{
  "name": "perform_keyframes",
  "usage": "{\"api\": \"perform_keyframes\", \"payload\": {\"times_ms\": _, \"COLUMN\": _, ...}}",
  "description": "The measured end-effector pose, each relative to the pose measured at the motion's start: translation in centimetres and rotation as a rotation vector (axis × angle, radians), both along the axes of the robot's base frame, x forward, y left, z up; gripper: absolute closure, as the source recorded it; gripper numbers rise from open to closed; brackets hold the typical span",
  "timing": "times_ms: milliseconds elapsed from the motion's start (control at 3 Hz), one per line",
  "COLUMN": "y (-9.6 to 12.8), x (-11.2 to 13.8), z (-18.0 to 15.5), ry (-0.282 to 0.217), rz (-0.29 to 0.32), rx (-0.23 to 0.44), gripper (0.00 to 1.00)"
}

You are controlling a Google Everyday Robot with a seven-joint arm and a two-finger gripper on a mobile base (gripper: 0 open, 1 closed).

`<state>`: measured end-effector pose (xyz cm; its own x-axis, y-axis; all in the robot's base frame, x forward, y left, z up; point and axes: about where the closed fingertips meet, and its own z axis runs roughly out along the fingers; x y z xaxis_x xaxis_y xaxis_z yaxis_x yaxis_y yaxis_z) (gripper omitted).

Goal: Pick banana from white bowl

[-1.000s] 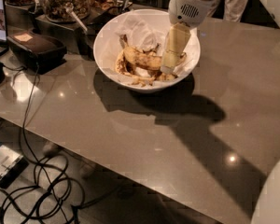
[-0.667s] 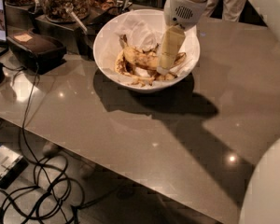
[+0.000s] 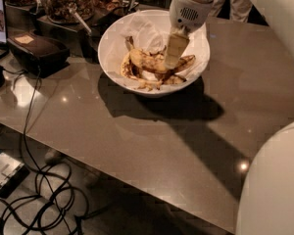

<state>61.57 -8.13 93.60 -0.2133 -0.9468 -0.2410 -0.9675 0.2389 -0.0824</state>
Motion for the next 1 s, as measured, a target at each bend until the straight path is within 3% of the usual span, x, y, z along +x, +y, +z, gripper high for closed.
{"api": "perform_keyframes", "payload": {"times_ms": 333, "y": 0.0, "x": 0.6, "z": -0.5, "ry": 0.008, "rz": -0.005, "rx": -0.007, "gripper": 0.57}}
{"api": "perform_keyframes", "payload": {"times_ms": 1000, "y": 1.0, "x": 1.3, "z": -1.5, "ry": 0.023, "rz": 0.025, "rx": -0.031, "gripper": 0.51}}
